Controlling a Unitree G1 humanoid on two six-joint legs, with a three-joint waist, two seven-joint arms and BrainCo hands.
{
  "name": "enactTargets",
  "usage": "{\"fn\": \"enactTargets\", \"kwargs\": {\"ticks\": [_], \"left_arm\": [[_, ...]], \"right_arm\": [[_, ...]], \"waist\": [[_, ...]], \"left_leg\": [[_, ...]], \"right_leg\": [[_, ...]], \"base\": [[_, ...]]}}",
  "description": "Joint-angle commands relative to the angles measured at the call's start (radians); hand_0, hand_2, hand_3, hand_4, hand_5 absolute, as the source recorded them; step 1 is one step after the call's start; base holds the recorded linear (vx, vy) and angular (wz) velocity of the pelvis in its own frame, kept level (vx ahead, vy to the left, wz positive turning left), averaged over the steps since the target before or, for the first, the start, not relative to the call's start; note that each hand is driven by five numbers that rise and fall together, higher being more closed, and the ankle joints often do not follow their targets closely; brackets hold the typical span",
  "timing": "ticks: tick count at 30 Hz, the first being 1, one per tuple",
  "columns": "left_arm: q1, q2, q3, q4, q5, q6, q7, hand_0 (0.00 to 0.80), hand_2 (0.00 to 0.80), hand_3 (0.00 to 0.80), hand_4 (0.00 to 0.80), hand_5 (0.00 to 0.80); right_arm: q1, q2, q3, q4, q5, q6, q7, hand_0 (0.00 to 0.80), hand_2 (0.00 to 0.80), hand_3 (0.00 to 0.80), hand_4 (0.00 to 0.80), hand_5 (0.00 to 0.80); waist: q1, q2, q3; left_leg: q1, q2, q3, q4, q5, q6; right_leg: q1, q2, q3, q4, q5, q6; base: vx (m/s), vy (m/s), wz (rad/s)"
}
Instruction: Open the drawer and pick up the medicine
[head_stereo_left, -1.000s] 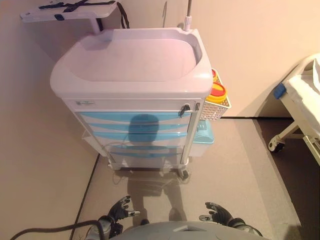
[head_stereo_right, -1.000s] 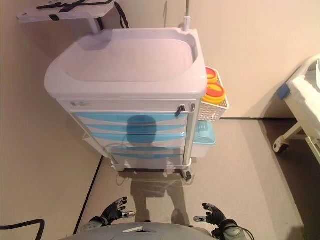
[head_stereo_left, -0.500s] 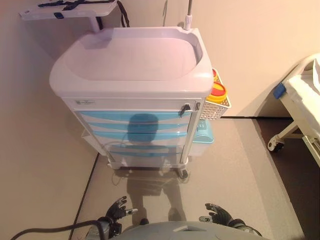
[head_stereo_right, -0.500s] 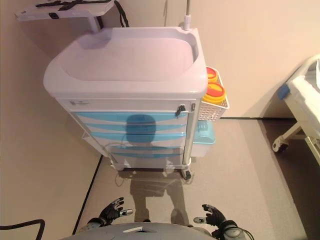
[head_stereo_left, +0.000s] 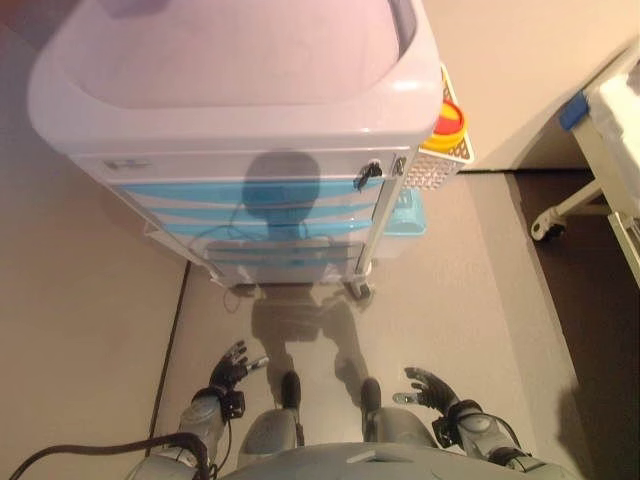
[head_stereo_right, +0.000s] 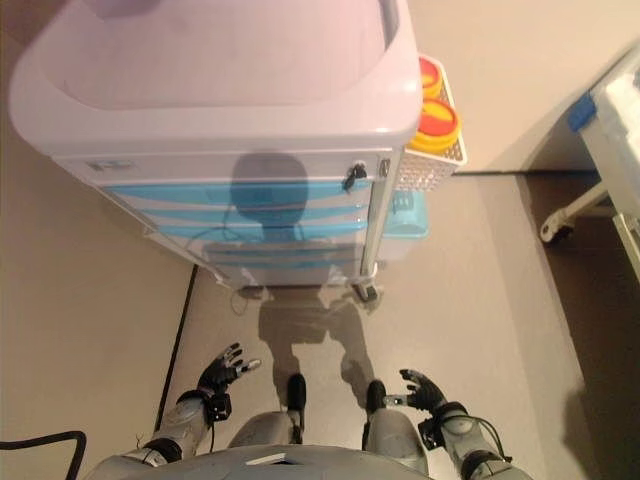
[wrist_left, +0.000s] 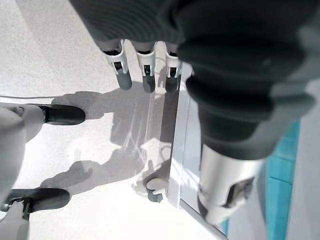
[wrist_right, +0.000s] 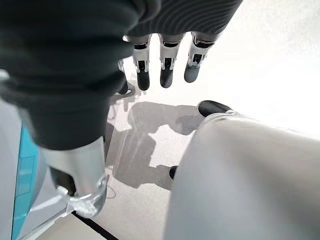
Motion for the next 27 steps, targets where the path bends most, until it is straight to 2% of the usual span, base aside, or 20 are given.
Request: {"fn": "enactTargets", "kwargs": {"ticks": [1, 5, 10, 14, 20, 27], "left_arm": [[-0.058, 0.004, 0.037, -0.059, -0.11, -0.092, -0.05, 0.0, 0.0, 0.0, 0.0, 0.0], [-0.115, 0.017, 0.035, -0.159, -0.243, -0.103, -0.137, 0.0, 0.0, 0.0, 0.0, 0.0], [-0.19, 0.05, 0.019, -0.327, -0.551, -0.059, -0.362, 0.0, 0.0, 0.0, 0.0, 0.0], [-0.238, 0.07, 0.035, -0.395, -0.717, -0.055, -0.504, 0.0, 0.0, 0.0, 0.0, 0.0], [-0.279, 0.096, 0.074, -0.48, -0.863, -0.05, -0.642, 0.0, 0.0, 0.0, 0.0, 0.0], [-0.397, 0.17, 0.134, -0.558, -1.009, -0.023, -0.708, 0.0, 0.0, 0.0, 0.0, 0.0]], "right_arm": [[-0.02, -0.008, 0.062, -0.082, 0.052, -0.036, -0.033, 0.0, 0.0, 0.0, 0.0, 0.0], [-0.06, -0.017, 0.08, -0.125, 0.067, -0.018, -0.053, 0.0, 0.0, 0.0, 0.0, 0.0], [-0.087, -0.052, 0.096, -0.197, 0.09, 0.007, -0.074, 0.0, 0.0, 0.0, 0.0, 0.0], [-0.1, -0.068, 0.093, -0.232, 0.105, 0.017, -0.092, 0.0, 0.0, 0.0, 0.0, 0.0], [-0.083, -0.079, 0.087, -0.274, 0.115, 0.015, -0.085, 0.0, 0.0, 0.0, 0.0, 0.0], [-0.054, -0.075, 0.11, -0.3, 0.119, 0.002, -0.087, 0.0, 0.0, 0.0, 0.0, 0.0]], "waist": [[-0.015, -0.054, 0.055], [-0.025, -0.069, 0.095], [-0.046, -0.084, 0.135], [-0.06, -0.097, 0.147], [-0.073, -0.125, 0.156], [-0.086, -0.16, 0.172]], "left_leg": [[-0.068, -0.078, 0.057, 0.129, -0.122, 0.079], [-0.176, -0.076, 0.079, 0.227, -0.137, 0.081], [-0.294, -0.063, 0.091, 0.359, -0.178, 0.082], [-0.362, -0.052, 0.102, 0.439, -0.213, 0.084], [-0.435, -0.036, 0.112, 0.515, -0.25, 0.083], [-0.489, -0.026, 0.111, 0.57, -0.281, 0.085]], "right_leg": [[-0.074, -0.024, 0.037, -0.02, 0.09, 0.035], [-0.17, -0.025, 0.051, 0.041, 0.092, 0.036], [-0.278, -0.016, 0.066, 0.131, 0.082, 0.034], [-0.336, -0.008, 0.075, 0.17, 0.081, 0.03], [-0.393, 0.008, 0.08, 0.192, 0.09, 0.029], [-0.421, 0.02, 0.084, 0.169, 0.119, 0.027]], "base": [[-0.122, 0.047, -0.19], [-0.116, 0.042, -0.24], [-0.077, 0.067, -0.2], [-0.053, 0.065, -0.2], [-0.025, 0.023, -0.13], [0.002, -0.014, -0.06]]}}
